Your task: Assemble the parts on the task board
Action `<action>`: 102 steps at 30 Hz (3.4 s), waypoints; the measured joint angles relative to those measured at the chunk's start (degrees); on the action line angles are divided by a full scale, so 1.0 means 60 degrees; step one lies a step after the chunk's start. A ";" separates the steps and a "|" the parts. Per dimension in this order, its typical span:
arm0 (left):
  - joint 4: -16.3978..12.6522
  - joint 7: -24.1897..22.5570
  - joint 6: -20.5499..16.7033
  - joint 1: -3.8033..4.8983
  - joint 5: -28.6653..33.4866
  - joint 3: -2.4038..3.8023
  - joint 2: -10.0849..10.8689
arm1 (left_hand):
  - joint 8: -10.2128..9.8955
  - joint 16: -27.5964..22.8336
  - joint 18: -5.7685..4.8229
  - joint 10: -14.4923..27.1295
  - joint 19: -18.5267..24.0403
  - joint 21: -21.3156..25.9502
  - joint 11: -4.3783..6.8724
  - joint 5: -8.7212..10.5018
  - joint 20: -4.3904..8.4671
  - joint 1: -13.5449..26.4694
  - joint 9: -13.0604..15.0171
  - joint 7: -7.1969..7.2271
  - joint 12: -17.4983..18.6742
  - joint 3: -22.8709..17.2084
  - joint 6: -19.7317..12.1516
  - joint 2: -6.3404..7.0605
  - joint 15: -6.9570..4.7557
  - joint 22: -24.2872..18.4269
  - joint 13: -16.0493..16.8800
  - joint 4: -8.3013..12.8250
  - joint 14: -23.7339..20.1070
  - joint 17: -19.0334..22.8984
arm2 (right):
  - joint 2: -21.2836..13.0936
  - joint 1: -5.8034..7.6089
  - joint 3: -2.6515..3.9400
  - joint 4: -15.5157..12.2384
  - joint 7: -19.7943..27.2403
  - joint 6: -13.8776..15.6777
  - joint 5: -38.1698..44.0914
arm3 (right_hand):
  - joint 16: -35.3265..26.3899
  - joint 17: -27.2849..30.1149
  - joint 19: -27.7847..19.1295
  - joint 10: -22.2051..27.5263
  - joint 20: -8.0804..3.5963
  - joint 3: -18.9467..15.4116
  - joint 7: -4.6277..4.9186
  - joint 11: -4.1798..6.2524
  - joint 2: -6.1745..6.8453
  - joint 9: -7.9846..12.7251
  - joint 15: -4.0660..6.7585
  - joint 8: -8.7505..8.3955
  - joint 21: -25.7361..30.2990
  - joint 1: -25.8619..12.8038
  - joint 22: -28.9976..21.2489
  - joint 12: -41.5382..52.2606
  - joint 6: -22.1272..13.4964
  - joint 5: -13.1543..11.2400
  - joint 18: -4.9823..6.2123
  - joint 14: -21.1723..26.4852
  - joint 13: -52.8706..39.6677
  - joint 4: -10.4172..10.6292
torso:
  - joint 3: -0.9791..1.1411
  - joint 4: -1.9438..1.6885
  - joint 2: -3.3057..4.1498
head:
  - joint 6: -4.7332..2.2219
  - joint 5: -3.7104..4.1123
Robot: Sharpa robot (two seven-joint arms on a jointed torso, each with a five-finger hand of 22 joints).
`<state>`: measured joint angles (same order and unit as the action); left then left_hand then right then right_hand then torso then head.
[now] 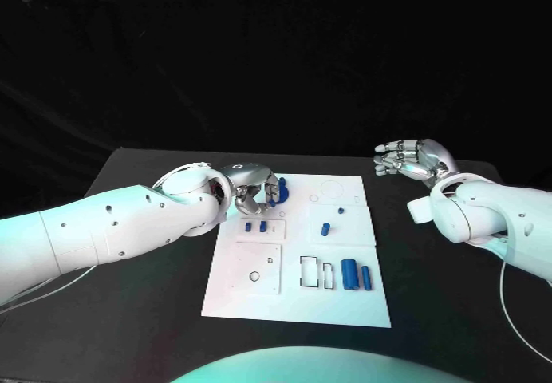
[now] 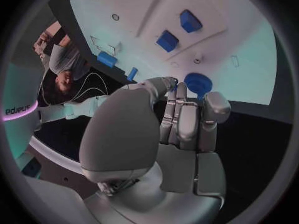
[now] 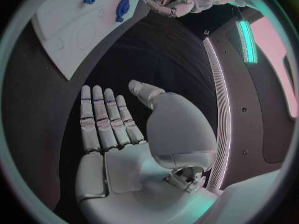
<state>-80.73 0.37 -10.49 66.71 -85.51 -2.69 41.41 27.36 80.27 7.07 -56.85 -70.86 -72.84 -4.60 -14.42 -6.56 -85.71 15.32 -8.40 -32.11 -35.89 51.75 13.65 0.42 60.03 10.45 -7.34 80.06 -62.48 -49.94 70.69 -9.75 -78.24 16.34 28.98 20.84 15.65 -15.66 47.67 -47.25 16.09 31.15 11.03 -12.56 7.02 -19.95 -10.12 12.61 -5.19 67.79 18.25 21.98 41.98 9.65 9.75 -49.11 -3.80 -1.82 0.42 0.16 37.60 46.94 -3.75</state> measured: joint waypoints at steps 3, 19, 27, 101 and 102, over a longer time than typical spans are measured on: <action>-0.0023 0.0023 0.0029 0.0000 0.0116 0.0011 0.0165 | -0.0010 0.0000 0.0000 0.0000 0.0000 0.0000 0.0000 0.0000 0.0000 0.0000 -0.0001 0.0017 0.0000 0.0000 0.0051 0.0000 0.0000 0.0000 -0.0009 0.0000 0.0000 0.0001 | -0.0005 -0.0002 0.0000 0.0003 0.0000 -0.0001 0.0000 | 0.0000 0.0000 0.0000 0.0000 0.0000 0.0000 0.0000 0.0000 0.0000 0.0000 0.0000 0.0000 0.0000 0.0000 0.0000 0.0000 0.0000 0.0000 -0.0001 0.0000 0.0000 0.0000 | -0.0005 0.0003 0.0004 | -0.0003 -0.0016; 0.0002 0.0198 0.0434 -0.0003 0.0470 0.0016 0.0547 | -0.0016 0.0000 0.0002 0.0001 0.0001 0.0000 -0.0001 0.0000 0.0001 0.0037 -0.0002 0.0003 0.0011 0.0001 0.0067 0.0038 0.0000 -0.0001 -0.0009 0.0000 0.0000 0.0024 | -0.0008 -0.0005 0.0000 0.0003 0.0000 -0.0002 0.0000 | 0.0000 0.0016 0.0000 0.0035 0.0000 0.0000 0.0000 -0.0035 0.0000 -0.0001 -0.0001 0.0000 0.0000 0.0000 -0.0023 0.0000 0.0000 0.0000 0.0000 -0.0001 0.0000 0.0000 | -0.0006 0.0022 0.0015 | 0.0028 -0.0083; 0.0327 0.0225 0.0611 -0.0103 0.0556 0.0008 0.0290 | -0.0072 0.0000 0.0002 0.0001 0.0001 0.0000 -0.0001 0.0000 0.0001 0.0114 -0.0004 0.0003 0.0058 0.0000 0.0067 0.0038 0.0000 -0.0014 -0.0021 -0.0001 -0.0001 0.0047 | 0.0001 -0.0008 0.0000 -0.0008 0.0000 -0.0002 0.0000 | -0.0001 0.0015 0.0000 0.0035 0.0000 0.0000 0.0000 -0.0035 0.0000 -0.0001 -0.0001 0.0000 0.0000 0.0000 -0.0023 0.0000 0.0000 0.0000 -0.0001 -0.0001 0.0000 0.0000 | 0.0000 0.0037 0.0019 | 0.0040 -0.0105; 0.0717 0.0365 0.0784 -0.0295 0.0773 0.0020 0.0047 | -0.1403 -0.0001 0.0005 0.1598 0.0332 0.0280 -0.0494 -0.0001 -0.0328 0.0527 -0.0421 -0.0236 0.0923 0.0083 -0.0660 0.0352 0.0414 -0.0522 -0.0286 0.0104 -0.0279 0.0814 | -0.0042 -0.0015 0.0000 -0.0039 0.0005 -0.0002 0.0003 | 0.0072 0.0052 0.0000 0.0034 0.0000 -0.0028 0.0000 -0.0034 0.0000 0.0009 -0.0036 0.0000 0.0041 0.0000 -0.0075 0.0048 0.0000 0.0000 -0.0001 0.0034 0.0000 0.0028 | -0.0002 0.0025 0.0011 | 0.0065 -0.0014; 0.0717 0.0366 0.0781 -0.0294 0.0775 0.0021 0.0055 | -0.1419 -0.0001 0.0004 0.1644 0.0345 0.0299 -0.0513 -0.0001 -0.0342 0.0528 -0.0429 -0.0246 0.0924 0.0094 -0.0699 0.0352 0.0429 -0.0537 -0.0313 0.0115 -0.0294 0.0836 | -0.0043 -0.0015 0.0000 -0.0039 0.0005 -0.0002 0.0003 | 0.0072 0.0051 0.0000 0.0034 0.0000 -0.0028 0.0000 -0.0034 0.0000 0.0009 -0.0036 0.0000 0.0041 0.0000 -0.0082 0.0048 0.0000 0.0000 0.0000 0.0034 0.0000 0.0028 | -0.0003 0.0025 0.0011 | 0.0065 -0.0014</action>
<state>-76.43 2.56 -5.80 64.94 -80.86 -2.57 41.74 18.85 80.27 7.09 -46.99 -68.79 -71.04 -7.68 -14.43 -8.61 -82.55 12.75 -9.88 -26.56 -35.33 47.55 15.76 2.99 56.81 8.57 -6.65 78.30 -57.46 -50.20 70.60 -9.75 -78.47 16.37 28.97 20.86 16.08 -15.35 47.67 -47.05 16.08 30.98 11.03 -12.77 7.02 -19.89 -10.34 12.61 -4.95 67.79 17.75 22.27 41.99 9.65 9.75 -48.91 -3.80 -1.65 0.40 0.31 37.66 47.33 -3.83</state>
